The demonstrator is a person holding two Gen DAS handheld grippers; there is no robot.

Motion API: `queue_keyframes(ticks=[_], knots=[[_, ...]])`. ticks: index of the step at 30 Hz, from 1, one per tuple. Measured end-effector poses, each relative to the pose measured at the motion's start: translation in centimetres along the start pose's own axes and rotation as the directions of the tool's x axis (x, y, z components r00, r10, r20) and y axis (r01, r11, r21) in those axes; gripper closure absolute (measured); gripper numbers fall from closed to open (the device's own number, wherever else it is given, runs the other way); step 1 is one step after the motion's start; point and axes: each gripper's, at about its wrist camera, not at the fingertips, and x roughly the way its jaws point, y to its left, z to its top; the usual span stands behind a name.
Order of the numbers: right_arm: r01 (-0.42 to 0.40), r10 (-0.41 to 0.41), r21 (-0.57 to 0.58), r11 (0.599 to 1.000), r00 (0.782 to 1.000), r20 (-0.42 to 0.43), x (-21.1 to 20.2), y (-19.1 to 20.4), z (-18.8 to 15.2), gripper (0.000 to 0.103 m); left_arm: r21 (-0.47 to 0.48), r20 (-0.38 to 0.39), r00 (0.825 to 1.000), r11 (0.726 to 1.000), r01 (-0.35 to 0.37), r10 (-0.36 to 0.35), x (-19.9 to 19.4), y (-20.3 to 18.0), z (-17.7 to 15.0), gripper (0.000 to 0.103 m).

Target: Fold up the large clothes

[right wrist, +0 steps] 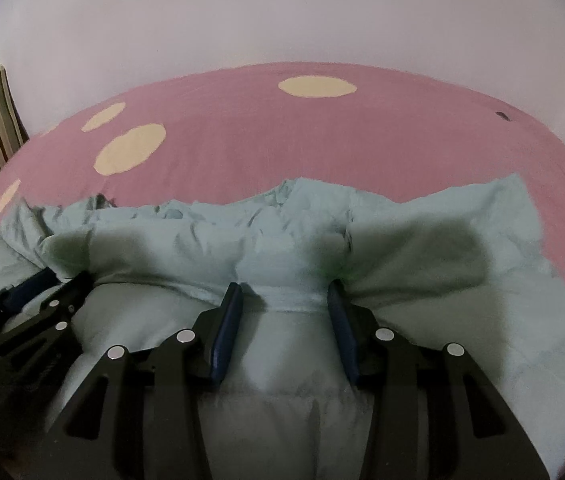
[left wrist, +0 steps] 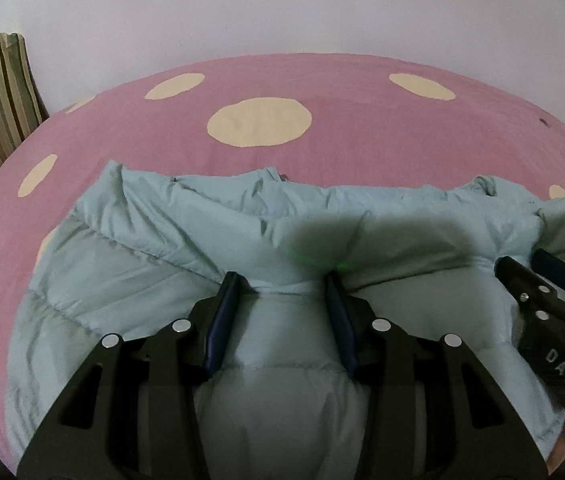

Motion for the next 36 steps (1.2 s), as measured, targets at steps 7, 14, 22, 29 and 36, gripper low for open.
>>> queue_keyframes(ticks=[7,14,22,29,36], knots=[[-0.044,0.044,0.0,0.999,0.996,0.081,-5.5,0.2,-1.8,0.058,-0.057,0.049,0.996,0.995,0.078,-0.076,-5.0,1.0,-1.5,0.051],[-0.026,0.029,-0.054,0.998,0.998,0.051,-4.7,1.9,-4.1,0.057,0.008,0.035,0.997,0.998,0.063,-0.064,-5.1,-0.5,-3.7,0.05],[0.019,-0.019,-0.096,0.995,1.0,0.002,-2.2,2.5,-4.9,0.054,0.048,0.008,1.0,0.998,0.03,-0.03,-2.8,-1.1,-4.9,0.05],[0.007,-0.006,-0.088,0.996,1.0,0.006,-1.9,2.4,-5.1,0.054,0.058,0.029,0.998,0.997,0.046,-0.048,-3.5,-0.7,-4.9,0.051],[-0.049,0.049,-0.026,0.998,0.999,0.023,-3.8,1.4,-5.4,0.046,-0.005,0.066,0.996,0.998,0.069,-0.068,-6.8,2.6,-5.0,0.043]])
